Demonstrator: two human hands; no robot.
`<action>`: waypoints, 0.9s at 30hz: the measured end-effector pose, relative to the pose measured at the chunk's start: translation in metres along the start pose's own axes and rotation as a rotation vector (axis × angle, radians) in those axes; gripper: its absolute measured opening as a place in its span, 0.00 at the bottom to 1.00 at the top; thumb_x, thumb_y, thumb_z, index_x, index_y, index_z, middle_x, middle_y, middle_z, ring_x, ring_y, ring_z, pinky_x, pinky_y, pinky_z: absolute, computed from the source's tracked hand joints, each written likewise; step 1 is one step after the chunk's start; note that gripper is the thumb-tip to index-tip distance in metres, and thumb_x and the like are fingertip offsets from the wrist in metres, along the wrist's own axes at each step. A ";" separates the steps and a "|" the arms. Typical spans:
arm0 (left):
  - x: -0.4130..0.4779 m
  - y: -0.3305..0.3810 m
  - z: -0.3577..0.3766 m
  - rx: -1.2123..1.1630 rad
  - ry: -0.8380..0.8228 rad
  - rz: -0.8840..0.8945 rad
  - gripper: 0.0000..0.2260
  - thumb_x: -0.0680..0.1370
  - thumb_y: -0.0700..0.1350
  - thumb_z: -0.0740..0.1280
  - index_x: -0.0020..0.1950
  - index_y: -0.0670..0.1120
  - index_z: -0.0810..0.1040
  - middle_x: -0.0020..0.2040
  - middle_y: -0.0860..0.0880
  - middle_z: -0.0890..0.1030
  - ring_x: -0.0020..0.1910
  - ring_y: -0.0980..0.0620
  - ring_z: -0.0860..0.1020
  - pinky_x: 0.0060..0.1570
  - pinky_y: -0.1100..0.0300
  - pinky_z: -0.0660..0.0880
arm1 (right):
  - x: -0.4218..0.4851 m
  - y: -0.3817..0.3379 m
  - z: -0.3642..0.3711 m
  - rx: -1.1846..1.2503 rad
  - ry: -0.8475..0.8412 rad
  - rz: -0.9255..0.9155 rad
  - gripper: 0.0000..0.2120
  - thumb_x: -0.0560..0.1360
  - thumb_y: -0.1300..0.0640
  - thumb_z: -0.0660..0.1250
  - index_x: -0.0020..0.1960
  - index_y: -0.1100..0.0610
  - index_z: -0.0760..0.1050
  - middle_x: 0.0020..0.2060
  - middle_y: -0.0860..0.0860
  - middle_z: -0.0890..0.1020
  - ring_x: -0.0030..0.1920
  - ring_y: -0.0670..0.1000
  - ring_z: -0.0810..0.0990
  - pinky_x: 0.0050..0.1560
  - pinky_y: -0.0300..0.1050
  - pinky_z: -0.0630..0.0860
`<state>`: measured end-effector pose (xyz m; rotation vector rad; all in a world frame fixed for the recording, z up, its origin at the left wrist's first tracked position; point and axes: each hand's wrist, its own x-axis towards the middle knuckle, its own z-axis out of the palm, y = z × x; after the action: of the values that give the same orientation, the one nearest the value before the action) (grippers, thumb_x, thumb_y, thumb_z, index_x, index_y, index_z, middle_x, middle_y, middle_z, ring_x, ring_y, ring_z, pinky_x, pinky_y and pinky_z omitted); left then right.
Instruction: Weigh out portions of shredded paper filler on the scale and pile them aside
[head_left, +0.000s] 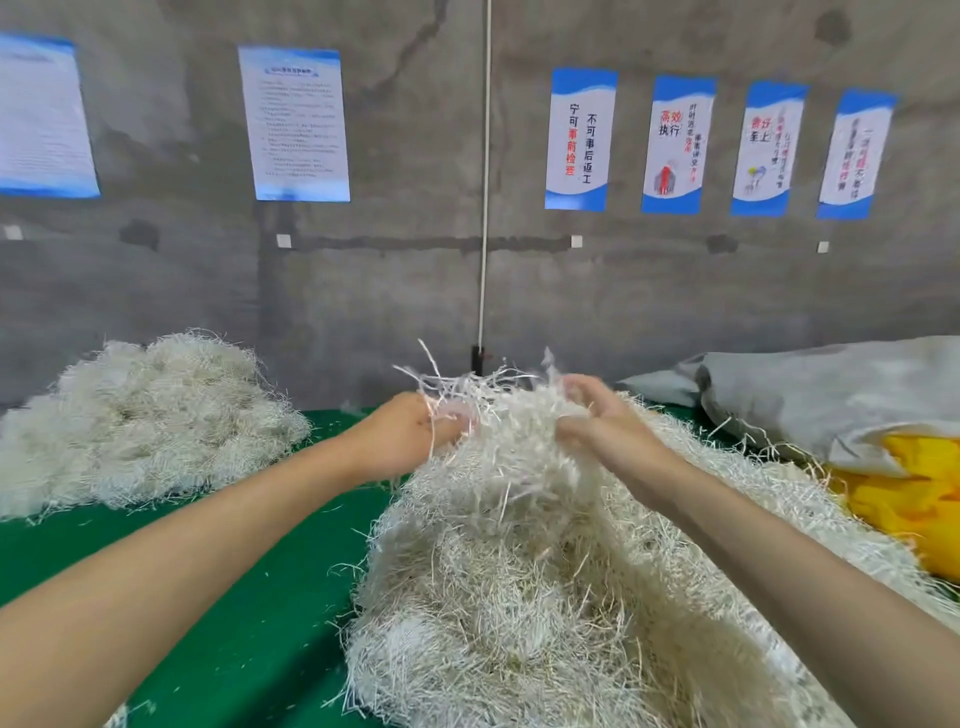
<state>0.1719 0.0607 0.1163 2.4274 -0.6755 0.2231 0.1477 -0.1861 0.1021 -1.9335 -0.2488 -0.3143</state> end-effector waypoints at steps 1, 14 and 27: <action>0.002 0.005 -0.001 -0.090 0.063 -0.006 0.15 0.81 0.61 0.56 0.42 0.59 0.78 0.45 0.49 0.78 0.43 0.52 0.76 0.49 0.56 0.73 | -0.003 -0.001 0.007 -0.078 -0.125 -0.015 0.32 0.74 0.61 0.69 0.73 0.45 0.63 0.70 0.45 0.70 0.55 0.46 0.81 0.50 0.40 0.81; 0.012 0.000 -0.007 -0.874 0.672 -0.328 0.14 0.85 0.48 0.51 0.55 0.46 0.75 0.53 0.47 0.73 0.54 0.50 0.72 0.55 0.56 0.70 | 0.003 0.018 0.021 0.001 0.239 0.027 0.10 0.77 0.63 0.64 0.42 0.50 0.76 0.24 0.45 0.75 0.25 0.45 0.69 0.28 0.41 0.67; 0.034 0.027 -0.017 -0.928 0.849 -0.477 0.21 0.84 0.49 0.54 0.71 0.37 0.69 0.67 0.39 0.74 0.66 0.40 0.73 0.66 0.50 0.69 | -0.003 -0.009 0.054 -0.338 -0.209 -0.091 0.46 0.66 0.37 0.63 0.79 0.42 0.47 0.76 0.38 0.50 0.76 0.47 0.47 0.77 0.62 0.48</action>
<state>0.1869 0.0376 0.1543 1.3334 0.1868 0.5462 0.1473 -0.1322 0.0897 -2.2962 -0.4453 -0.2244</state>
